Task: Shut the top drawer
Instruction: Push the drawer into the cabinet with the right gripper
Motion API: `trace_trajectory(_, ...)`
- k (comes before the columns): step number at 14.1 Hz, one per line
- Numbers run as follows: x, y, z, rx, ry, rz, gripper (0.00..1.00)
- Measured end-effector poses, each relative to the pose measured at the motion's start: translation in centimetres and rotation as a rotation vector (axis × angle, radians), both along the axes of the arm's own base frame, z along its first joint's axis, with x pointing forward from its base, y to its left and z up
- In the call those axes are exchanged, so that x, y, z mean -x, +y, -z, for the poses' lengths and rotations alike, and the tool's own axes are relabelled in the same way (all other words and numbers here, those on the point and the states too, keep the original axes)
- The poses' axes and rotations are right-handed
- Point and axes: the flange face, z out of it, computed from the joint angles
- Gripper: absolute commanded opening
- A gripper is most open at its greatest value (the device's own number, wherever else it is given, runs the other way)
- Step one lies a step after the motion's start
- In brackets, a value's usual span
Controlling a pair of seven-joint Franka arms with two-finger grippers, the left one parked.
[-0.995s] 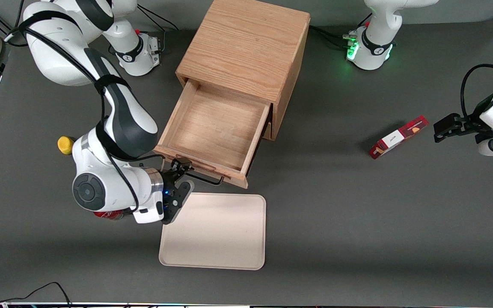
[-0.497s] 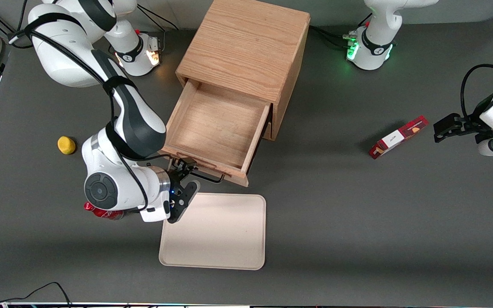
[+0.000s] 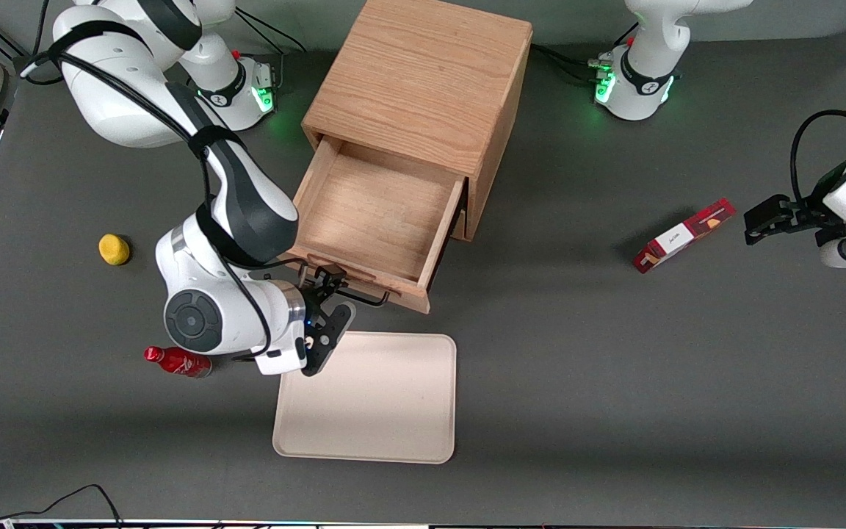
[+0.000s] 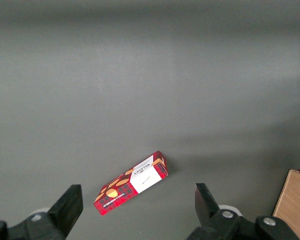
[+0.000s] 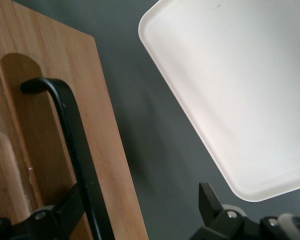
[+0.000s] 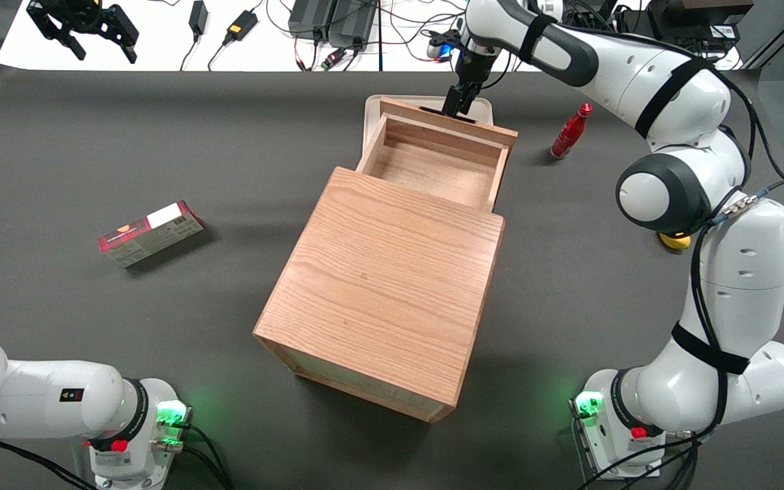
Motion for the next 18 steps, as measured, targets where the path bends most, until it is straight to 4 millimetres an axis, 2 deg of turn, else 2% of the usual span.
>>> trace_trajectory(8, 4.1, 2.8, -0.1, 0.027, 0.012, -0.024, 1.0)
trace_trajectory(12, 6.1, 3.6, -0.5, 0.042, 0.02, -0.043, 1.0)
trace_trajectory(18, 7.9, 3.9, -1.4, 0.067, 0.023, -0.041, 1.0)
